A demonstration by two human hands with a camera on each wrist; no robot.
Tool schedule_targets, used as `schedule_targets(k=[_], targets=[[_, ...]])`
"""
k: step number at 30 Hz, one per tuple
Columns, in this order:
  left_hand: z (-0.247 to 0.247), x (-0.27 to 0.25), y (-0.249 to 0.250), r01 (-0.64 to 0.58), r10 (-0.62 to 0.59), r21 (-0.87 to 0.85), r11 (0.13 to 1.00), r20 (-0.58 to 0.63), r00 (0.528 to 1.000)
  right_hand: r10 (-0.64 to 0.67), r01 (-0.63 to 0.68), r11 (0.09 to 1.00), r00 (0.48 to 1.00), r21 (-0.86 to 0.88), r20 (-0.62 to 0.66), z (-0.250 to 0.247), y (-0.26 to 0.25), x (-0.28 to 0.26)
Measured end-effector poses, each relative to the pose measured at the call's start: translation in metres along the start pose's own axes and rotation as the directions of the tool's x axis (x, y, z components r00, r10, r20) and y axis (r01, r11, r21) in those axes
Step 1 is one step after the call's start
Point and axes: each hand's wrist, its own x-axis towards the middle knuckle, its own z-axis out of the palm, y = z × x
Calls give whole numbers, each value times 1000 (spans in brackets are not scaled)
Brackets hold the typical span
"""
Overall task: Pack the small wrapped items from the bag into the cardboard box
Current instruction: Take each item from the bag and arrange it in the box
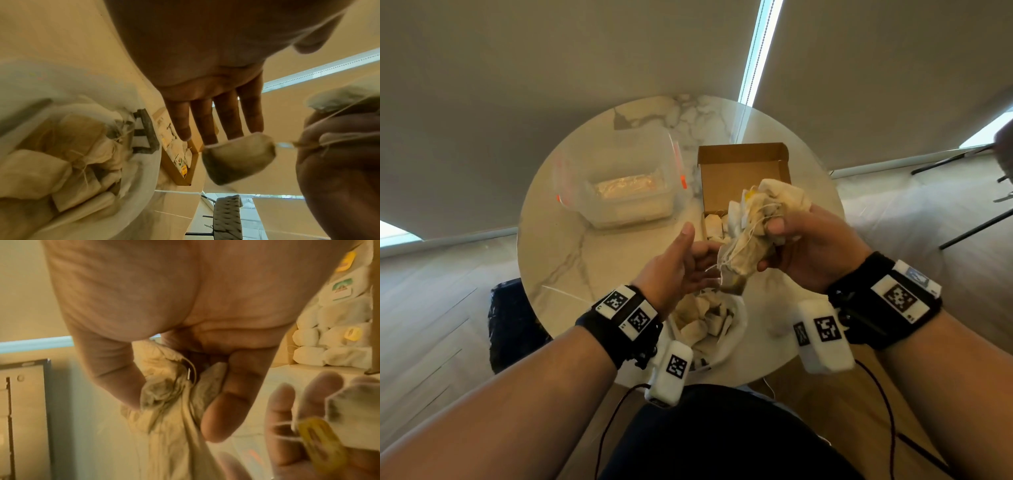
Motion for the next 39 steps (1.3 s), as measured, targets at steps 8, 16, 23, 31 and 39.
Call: schedule_targets(k=[8, 16, 23, 31, 39], targets=[[25, 13, -7, 57, -38, -77, 995, 227, 973, -3, 12, 995, 996, 102, -87, -34, -19, 15], [54, 52, 17, 46, -108, -353, 934, -160, 981, 174, -176, 983, 984, -51, -36, -73, -31, 29], [88, 73, 31, -41, -21, -367, 929, -163, 986, 219, -216, 819, 974, -531, -59, -94, -29, 47], [98, 90, 30, -180, 26, -330, 927, -421, 907, 51, -78, 696, 997, -714, -59, -100, -32, 49], [97, 92, 38, -298, 72, -400, 867, -490, 869, -102, -14, 913, 960, -408, -262, -112, -26, 47]])
